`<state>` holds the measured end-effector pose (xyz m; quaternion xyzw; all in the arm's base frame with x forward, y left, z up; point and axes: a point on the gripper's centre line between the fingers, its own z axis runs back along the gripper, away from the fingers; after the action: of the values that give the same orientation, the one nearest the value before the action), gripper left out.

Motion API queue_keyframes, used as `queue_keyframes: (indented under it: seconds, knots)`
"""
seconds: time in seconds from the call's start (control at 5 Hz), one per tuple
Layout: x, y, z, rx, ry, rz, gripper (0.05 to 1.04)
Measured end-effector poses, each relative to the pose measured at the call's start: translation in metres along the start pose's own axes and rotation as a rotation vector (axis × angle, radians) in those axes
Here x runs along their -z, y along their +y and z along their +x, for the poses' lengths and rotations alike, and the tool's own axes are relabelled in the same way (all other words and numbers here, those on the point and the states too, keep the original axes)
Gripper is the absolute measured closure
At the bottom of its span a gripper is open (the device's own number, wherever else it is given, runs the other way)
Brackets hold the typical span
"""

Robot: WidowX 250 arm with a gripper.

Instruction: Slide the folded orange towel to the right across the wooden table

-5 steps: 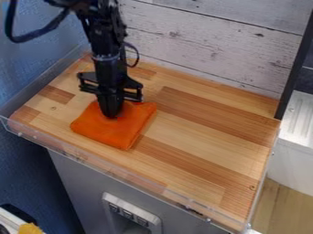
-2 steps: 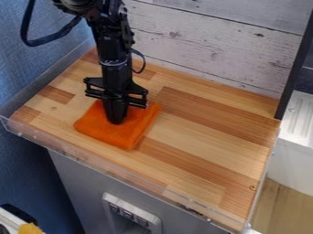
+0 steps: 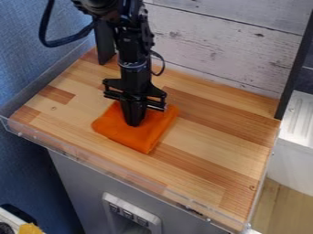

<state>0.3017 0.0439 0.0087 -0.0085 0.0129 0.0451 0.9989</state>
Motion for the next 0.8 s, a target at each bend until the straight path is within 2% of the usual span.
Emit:
queue_keyframes:
  seconds: [0.6,0.8]
  knots:
    - [0.002,-0.03,-0.002,0.07,-0.025,0.003,1.023]
    - [0.002,-0.034,-0.005,0.078,-0.034,0.006,0.996]
